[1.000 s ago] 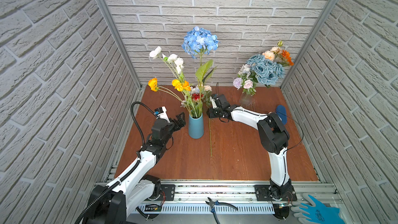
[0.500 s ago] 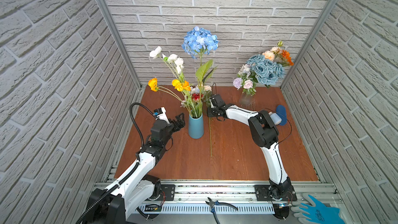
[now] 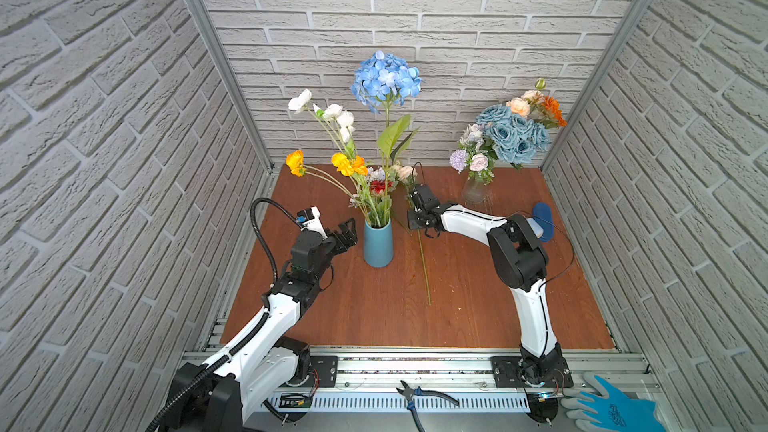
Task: Arrange flowers in a vase
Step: Pick up the flower from the top-center of the table.
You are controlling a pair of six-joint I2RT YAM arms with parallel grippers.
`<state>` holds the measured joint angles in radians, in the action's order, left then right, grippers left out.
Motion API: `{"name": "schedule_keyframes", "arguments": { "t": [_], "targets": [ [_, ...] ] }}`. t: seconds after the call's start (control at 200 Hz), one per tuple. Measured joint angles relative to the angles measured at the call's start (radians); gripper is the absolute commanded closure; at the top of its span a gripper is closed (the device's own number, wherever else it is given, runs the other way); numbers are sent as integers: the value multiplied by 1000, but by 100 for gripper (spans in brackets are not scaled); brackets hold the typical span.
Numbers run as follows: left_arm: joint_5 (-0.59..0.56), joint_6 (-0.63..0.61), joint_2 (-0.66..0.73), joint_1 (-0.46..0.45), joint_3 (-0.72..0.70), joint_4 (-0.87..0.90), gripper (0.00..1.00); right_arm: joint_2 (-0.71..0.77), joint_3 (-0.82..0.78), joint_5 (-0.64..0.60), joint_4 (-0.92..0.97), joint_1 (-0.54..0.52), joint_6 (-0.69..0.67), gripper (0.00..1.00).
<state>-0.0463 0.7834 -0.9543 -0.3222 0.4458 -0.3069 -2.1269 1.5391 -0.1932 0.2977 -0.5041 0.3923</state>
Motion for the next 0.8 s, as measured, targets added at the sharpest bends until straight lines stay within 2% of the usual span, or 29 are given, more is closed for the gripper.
{"name": "schedule_keyframes", "arguments": {
  "t": [0.37,0.8],
  "targets": [
    [2,1,-33,0,0,-10,2,346,-181,-11,-7,31,-14,95],
    [2,5,-32,-5,2,-14,2,797,-352,125,-112,30,13,94]
  ]
}}
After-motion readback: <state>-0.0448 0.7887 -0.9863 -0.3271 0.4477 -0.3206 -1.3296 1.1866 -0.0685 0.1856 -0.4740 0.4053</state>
